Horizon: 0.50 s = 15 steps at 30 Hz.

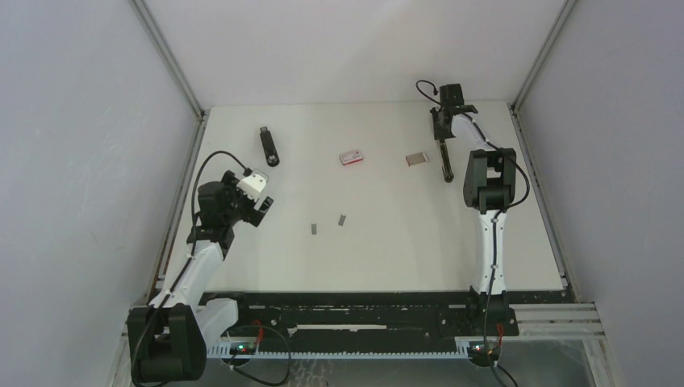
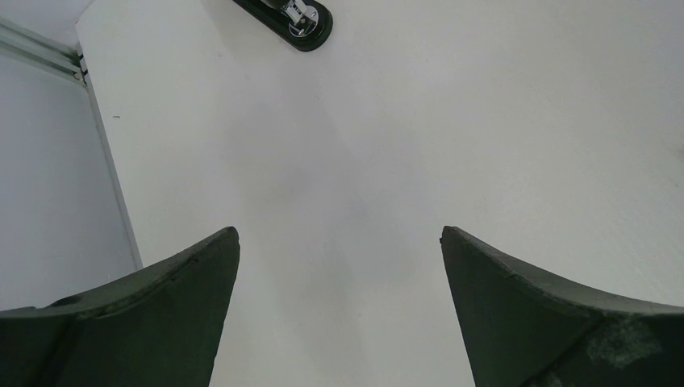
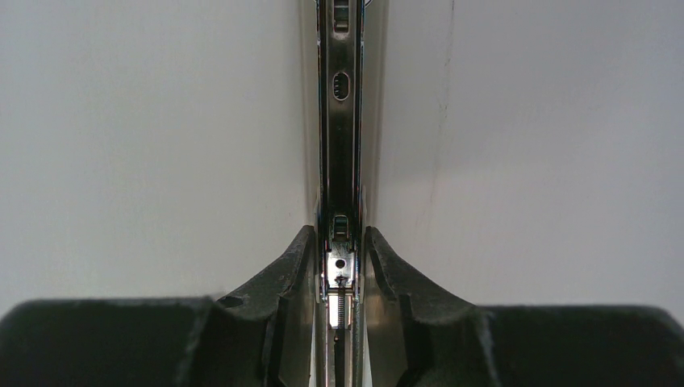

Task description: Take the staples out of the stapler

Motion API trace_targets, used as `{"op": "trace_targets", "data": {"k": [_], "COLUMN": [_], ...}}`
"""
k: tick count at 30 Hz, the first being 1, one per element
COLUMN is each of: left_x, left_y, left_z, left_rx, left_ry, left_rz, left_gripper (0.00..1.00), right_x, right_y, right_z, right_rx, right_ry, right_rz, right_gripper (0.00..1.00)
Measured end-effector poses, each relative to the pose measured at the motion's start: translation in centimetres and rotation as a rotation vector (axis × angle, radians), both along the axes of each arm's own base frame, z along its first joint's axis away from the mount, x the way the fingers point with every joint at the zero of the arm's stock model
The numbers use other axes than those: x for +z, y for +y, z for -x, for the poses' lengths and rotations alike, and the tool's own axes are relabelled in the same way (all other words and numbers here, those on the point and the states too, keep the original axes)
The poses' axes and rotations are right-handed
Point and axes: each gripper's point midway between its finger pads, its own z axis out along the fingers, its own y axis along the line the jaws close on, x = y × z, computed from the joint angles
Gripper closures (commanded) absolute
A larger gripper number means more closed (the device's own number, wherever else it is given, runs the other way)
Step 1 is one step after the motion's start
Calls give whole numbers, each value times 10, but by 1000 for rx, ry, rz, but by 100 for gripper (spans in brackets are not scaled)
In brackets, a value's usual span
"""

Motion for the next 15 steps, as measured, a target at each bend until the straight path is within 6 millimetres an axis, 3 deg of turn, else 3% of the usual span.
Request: {"op": "trace_targets", "data": {"k": [15], "left_x": [0], "left_y": [0], "left_z": [0], "left_rx": [1], "left_ry": [0], "left_rz": [0], "left_gripper": [0], "right_x": [-1], "right_y": [-2], "right_z": [0], "right_rx": [-18], "right_ry": [0], "right_rz": [-13], "right_gripper": [77]}}
